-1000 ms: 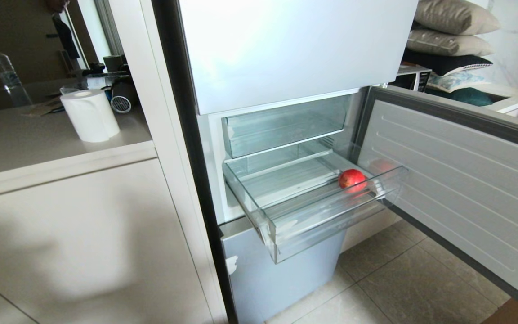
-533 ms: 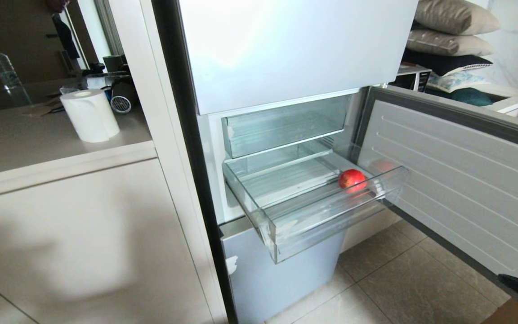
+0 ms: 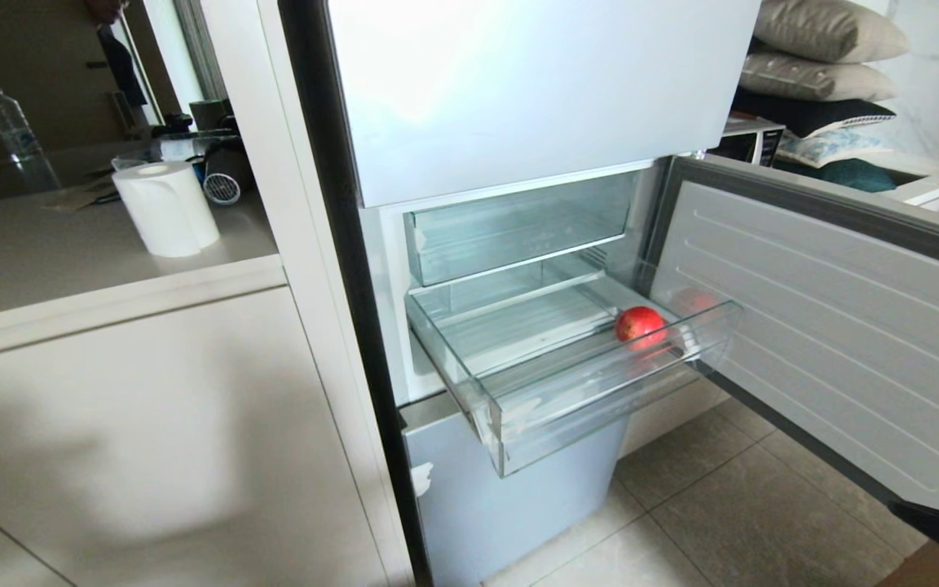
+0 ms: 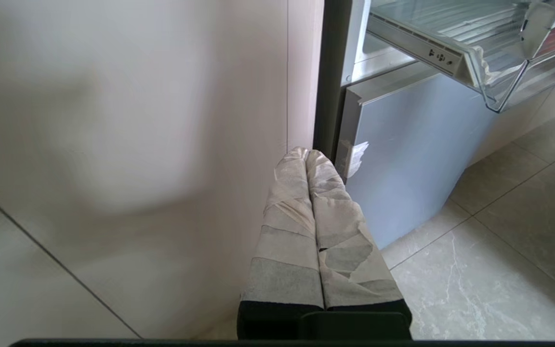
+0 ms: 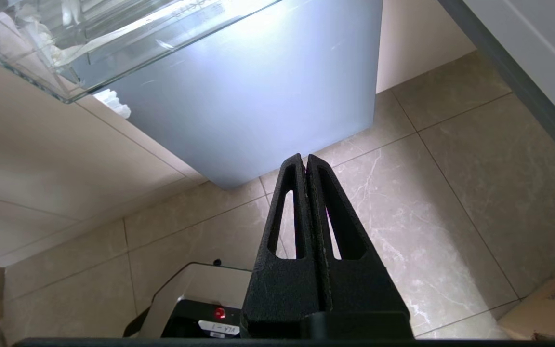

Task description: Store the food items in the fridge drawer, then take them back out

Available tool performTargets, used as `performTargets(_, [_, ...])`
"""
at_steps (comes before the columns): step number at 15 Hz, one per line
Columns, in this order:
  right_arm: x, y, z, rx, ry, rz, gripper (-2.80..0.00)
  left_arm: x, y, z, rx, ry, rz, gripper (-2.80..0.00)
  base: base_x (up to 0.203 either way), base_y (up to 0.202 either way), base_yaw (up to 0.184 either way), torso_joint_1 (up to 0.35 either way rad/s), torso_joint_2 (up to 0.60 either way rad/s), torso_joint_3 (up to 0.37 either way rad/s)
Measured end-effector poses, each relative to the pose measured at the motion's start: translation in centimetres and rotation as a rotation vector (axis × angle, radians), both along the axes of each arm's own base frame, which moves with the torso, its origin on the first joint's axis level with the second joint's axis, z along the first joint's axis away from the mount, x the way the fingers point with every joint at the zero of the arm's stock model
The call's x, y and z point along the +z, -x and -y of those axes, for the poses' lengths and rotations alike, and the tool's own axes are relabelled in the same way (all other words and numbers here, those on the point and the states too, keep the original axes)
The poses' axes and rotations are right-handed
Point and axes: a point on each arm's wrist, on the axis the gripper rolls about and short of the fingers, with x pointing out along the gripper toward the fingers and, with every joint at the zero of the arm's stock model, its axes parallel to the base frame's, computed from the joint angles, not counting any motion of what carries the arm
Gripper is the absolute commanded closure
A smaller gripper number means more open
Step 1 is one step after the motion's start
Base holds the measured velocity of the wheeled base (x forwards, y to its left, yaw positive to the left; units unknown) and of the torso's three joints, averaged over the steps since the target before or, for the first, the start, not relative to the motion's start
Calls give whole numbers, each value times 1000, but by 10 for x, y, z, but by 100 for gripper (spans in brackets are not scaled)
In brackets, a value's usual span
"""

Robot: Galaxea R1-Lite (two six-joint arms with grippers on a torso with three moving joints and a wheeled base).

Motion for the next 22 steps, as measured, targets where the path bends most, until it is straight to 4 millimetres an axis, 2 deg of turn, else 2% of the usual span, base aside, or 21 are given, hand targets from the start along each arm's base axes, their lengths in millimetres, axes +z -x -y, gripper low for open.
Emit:
performTargets(5, [0, -1, 1, -12, 2, -2, 0, 0, 0, 0, -2, 0, 0, 0, -1, -3, 142, 2, 3, 0])
performTargets(8, [8, -5, 7, -72, -5, 17, 0, 0, 0, 0, 0, 0, 0, 0, 2, -6, 147, 2, 4, 5])
performTargets(12, [40, -19, 44, -266, 18, 101, 0, 0, 0, 0, -1, 0, 0, 0, 0, -1, 19, 2, 1, 0])
performTargets(15, [72, -40, 75, -386, 91, 152, 0, 0, 0, 0, -1, 0, 0, 0, 0, 0, 0, 0, 0, 0])
performTargets(18, [91, -69, 96, -432, 136, 92, 0, 0, 0, 0, 0, 0, 0, 0, 0, 0, 0, 0, 0, 0])
performTargets(20, [92, -93, 97, -409, 124, -2, 0, 0, 0, 0, -1, 0, 0, 0, 0, 0, 0, 0, 0, 0])
performTargets(22, [86, -118, 89, -374, 127, -76, 0, 0, 0, 0, -1, 0, 0, 0, 0, 0, 0, 0, 0, 0])
